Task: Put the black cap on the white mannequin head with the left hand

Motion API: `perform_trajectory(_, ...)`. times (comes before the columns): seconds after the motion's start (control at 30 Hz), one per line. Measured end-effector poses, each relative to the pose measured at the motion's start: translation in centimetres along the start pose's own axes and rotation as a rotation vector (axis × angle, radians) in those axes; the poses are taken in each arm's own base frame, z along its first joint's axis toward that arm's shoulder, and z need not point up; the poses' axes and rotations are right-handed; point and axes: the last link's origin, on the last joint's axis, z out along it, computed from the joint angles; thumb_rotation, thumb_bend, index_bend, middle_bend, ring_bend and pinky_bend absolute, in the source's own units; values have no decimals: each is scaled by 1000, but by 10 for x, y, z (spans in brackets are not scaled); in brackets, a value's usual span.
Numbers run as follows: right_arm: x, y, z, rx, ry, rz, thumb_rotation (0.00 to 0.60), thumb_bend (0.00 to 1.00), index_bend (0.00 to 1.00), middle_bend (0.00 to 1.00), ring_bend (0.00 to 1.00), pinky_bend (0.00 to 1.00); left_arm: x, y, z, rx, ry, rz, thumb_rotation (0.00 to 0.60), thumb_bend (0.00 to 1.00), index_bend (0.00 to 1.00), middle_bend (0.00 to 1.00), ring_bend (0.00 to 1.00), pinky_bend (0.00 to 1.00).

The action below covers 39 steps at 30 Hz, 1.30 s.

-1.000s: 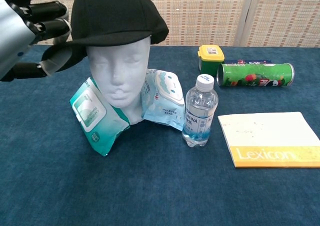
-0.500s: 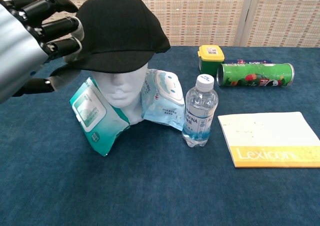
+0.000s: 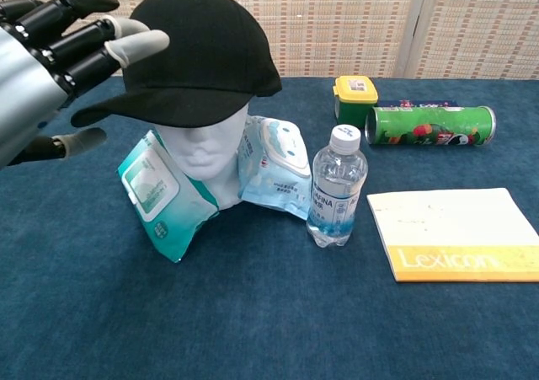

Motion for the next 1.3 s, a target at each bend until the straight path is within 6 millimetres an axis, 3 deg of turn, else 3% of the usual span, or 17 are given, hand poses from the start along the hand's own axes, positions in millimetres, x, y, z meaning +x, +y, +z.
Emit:
perform_trajectory(0.47, -4, -3, 1, -2, -9, -20, 600, 0, 51, 195, 135, 398, 9, -28, -40, 169, -178, 45, 600, 53, 33, 213, 145, 422)
perform_trajectory(0.93, -5, -4, 2, -8, -9, -25, 600, 0, 52, 195, 135, 397, -4, -52, -81, 302, -340, 63, 600, 53, 33, 220, 146, 404)
perform_trajectory(1.1, -7, -4, 3, -11, -13, -33, 600, 0, 52, 195, 135, 397, -6, -68, -94, 383, -399, 30, 600, 53, 147, 346, 169, 401)
perform_trajectory(1.3, -11, -7, 5, -19, -20, -58, 600, 0, 51, 195, 135, 397, -3, -92, -111, 421, -495, -24, 600, 53, 183, 361, 175, 401)
